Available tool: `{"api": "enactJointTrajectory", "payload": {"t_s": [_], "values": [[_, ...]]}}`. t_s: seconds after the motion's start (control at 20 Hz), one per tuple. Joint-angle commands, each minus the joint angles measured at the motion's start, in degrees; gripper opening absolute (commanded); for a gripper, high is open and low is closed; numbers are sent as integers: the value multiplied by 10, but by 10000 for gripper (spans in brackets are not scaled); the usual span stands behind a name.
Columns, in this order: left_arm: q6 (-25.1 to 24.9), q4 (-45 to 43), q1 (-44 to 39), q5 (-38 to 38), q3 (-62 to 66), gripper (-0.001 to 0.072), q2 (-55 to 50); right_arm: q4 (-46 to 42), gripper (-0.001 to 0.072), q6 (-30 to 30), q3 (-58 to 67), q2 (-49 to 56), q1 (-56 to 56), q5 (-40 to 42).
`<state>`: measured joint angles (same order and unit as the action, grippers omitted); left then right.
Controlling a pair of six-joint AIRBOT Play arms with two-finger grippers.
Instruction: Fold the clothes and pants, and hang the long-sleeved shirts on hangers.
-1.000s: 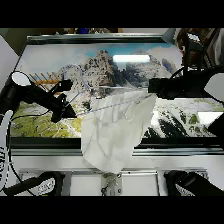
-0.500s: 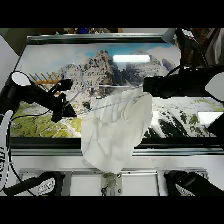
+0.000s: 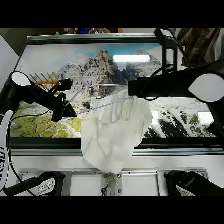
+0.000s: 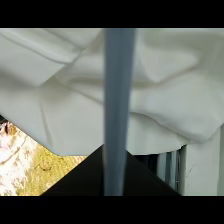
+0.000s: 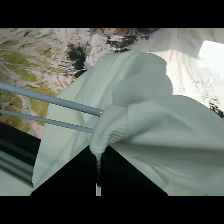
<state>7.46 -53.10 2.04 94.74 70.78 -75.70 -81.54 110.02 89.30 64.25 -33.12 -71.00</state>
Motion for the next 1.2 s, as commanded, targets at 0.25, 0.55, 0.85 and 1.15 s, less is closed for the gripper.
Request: {"api": "enactJointTrajectory", "payload": {"t_s": [0.25, 0.55, 0.85, 1.15], "values": [[-2, 2, 0, 2, 0, 14, 0, 8, 34, -8, 0, 34, -79, 137], [-2, 2, 0, 2, 0, 15, 0, 9, 34, -8, 0, 40, -85, 144], [-2, 3, 0, 3, 0, 14, 0, 13, 33, -8, 0, 66, -133, 239], [-2, 3, 0, 8, 0, 14, 0, 12, 34, -8, 0, 93, -173, 287]]}}
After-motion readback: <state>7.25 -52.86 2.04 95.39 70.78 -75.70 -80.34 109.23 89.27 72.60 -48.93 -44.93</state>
